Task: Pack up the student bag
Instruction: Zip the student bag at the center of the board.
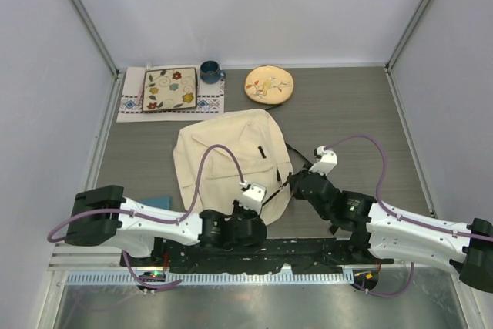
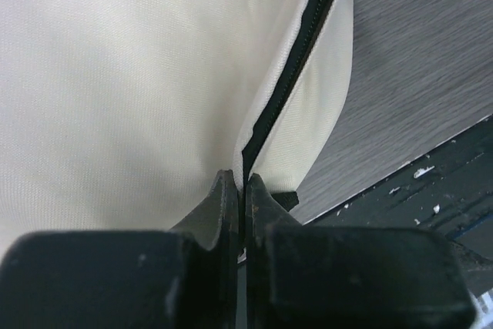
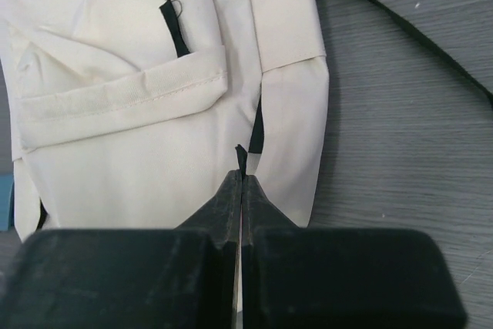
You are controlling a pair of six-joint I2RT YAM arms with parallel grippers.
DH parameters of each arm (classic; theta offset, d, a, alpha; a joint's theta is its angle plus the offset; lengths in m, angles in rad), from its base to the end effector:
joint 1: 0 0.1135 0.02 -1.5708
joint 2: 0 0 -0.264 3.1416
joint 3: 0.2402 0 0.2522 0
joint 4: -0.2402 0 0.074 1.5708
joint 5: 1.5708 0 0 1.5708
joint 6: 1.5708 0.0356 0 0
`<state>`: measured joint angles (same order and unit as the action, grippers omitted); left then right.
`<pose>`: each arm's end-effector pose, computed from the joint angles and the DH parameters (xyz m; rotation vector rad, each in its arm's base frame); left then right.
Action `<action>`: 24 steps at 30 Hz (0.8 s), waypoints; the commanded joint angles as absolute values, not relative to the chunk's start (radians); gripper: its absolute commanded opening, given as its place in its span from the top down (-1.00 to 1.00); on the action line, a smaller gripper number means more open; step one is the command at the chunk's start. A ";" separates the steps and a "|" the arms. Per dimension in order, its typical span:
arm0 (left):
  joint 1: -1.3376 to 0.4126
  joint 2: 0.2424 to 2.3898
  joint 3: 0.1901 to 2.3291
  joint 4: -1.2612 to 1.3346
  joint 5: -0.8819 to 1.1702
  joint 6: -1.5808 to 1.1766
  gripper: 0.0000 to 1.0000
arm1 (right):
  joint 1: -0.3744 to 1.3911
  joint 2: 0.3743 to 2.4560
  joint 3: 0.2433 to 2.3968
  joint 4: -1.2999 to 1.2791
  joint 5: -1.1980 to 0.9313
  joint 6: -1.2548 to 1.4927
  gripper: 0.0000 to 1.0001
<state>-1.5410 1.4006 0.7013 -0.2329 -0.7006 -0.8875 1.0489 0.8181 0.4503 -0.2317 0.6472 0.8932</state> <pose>0.0307 -0.2609 0.1807 0.4643 2.2156 -0.4097 0.1055 0.1403 0.2163 0.2018 2.0658 0.5036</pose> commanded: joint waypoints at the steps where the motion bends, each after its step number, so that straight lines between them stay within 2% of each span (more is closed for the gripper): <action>1: -1.569 1.295 0.606 -0.388 -0.684 -1.017 0.74 | 1.014 0.818 0.494 -0.134 0.692 0.824 0.98; 3: -1.571 1.246 0.601 -0.388 -0.716 -1.012 0.42 | 1.015 0.819 0.468 -0.108 0.625 0.828 0.98; 4: -1.571 1.195 0.606 -0.385 -0.724 -1.003 0.01 | 1.020 0.819 0.459 -0.089 0.606 0.839 0.98; 7: -1.565 1.116 0.632 -0.354 -0.750 -0.944 -0.43 | 1.040 0.799 0.428 -0.080 0.597 0.856 0.99; 10: -1.546 1.086 0.678 -0.316 -0.759 -0.864 -0.71 | 1.074 0.769 0.414 -0.093 0.610 0.862 0.99; 14: -1.488 1.121 0.747 -0.226 -0.697 -0.746 -0.81 | 1.086 0.756 0.402 -0.107 0.612 0.874 0.98; 24: -1.408 1.345 0.896 -0.166 -0.496 -0.604 -0.83 | 1.091 0.735 0.397 -0.164 0.649 0.903 0.98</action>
